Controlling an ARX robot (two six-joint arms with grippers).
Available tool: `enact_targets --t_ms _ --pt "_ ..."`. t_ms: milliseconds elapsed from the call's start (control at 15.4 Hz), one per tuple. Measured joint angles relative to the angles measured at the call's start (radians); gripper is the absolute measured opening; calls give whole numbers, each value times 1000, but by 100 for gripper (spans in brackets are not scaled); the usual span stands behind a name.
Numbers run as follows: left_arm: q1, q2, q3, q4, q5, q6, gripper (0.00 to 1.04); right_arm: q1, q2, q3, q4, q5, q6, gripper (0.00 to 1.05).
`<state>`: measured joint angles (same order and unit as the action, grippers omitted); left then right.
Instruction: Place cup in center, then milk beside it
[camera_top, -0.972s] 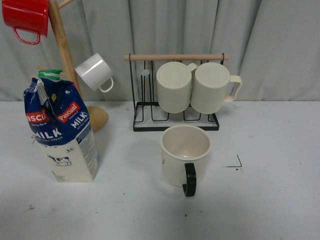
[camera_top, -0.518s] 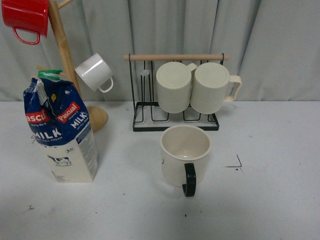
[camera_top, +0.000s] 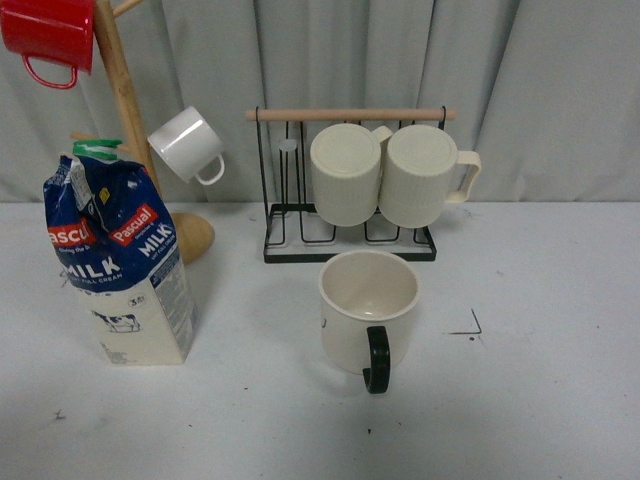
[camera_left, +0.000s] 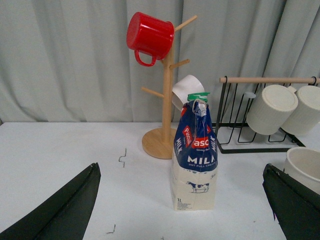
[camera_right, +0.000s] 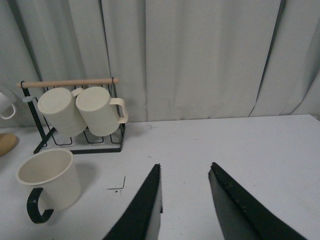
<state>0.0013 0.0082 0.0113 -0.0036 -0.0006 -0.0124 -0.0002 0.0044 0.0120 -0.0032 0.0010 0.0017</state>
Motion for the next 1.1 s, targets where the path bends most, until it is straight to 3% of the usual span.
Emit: enact_targets --t_ms 194,518,583,648,713,777,842,1101 --pt "0 0 0 0 0 0 98 0 0 0 0 0 0 45" --pt "117 275 215 -437 169 -5 98 0 0 0 0 -2 0 67" --pt "191 383 319 -551 224 5 98 0 0 0 0 -2 0 76" --pt "253 443 470 -650 303 43 98 0 0 0 -1 -1 0 93" --pt "95 657 665 -373 266 52 98 0 0 0 0 -1 1 98" --pt "-32 1018 741 -89 214 125 98 0 0 0 0 -1 0 98" --pt "-24 1283 824 35 176 169 98 0 0 0 0 -1 0 98" --pt "-2 1393 827 99 97 186 98 0 0 0 0 -1 1 98"
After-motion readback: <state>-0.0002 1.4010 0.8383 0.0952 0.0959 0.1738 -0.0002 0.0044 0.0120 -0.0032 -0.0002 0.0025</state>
